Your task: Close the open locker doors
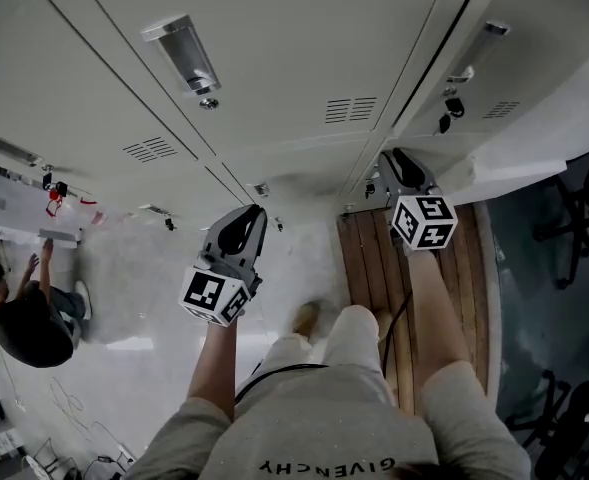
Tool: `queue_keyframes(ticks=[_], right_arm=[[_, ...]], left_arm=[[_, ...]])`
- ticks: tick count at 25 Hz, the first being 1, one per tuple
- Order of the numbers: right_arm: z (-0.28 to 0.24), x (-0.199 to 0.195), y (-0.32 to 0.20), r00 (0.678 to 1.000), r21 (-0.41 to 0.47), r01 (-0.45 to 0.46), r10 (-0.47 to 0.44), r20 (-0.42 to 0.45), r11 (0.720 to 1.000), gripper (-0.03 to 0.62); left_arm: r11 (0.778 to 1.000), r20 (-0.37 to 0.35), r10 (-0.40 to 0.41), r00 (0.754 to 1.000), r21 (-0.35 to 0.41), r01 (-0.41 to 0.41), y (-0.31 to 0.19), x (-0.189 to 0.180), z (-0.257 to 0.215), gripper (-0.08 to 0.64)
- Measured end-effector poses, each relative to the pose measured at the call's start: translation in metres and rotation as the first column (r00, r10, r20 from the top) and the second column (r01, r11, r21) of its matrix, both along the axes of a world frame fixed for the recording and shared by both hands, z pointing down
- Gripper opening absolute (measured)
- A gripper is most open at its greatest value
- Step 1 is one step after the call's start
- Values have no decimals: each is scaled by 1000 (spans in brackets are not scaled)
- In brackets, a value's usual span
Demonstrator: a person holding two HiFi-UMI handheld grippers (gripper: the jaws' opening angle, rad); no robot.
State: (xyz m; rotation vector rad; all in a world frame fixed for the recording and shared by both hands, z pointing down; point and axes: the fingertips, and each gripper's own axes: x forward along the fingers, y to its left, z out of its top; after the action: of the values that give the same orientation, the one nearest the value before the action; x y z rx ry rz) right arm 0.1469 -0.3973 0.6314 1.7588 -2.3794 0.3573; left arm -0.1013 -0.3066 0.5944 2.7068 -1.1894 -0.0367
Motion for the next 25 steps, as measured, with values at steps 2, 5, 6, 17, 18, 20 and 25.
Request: queue_keyframes(ticks=[2,5,6,17,18,20,25], right_arm=[[1,0,-3,1000,-2,-7,7,1,1000,115],[2,2,-5,1000,1,-24,24,4,1000,100],[2,2,-5,1000,3,-28,28,6,1000,95],[-4,-2,6,999,25,-42,41,26,999,80],[-6,-4,10,999,31,-35,34,28,999,70],[-11,-10,20,999,46,-17,15,29,999,54],[-34,-28,43,999,97,30,-33,33,995,16]], left_arm=[[1000,3,-21,1000,-7,21,0,-9,0,29],[999,4,-44,999,-8,44,1,-22,3,29],[999,6,-50,999,-7,50,1,-25,4,29],[994,3,-106,994,2,106,11,-52,4,29],[994,3,-112,994,6,112,12,-56,3,29],[992,4,-125,992,12,125,15,-63,0,29],[988,10,-153,988,36,153,24,-82,-12,29]])
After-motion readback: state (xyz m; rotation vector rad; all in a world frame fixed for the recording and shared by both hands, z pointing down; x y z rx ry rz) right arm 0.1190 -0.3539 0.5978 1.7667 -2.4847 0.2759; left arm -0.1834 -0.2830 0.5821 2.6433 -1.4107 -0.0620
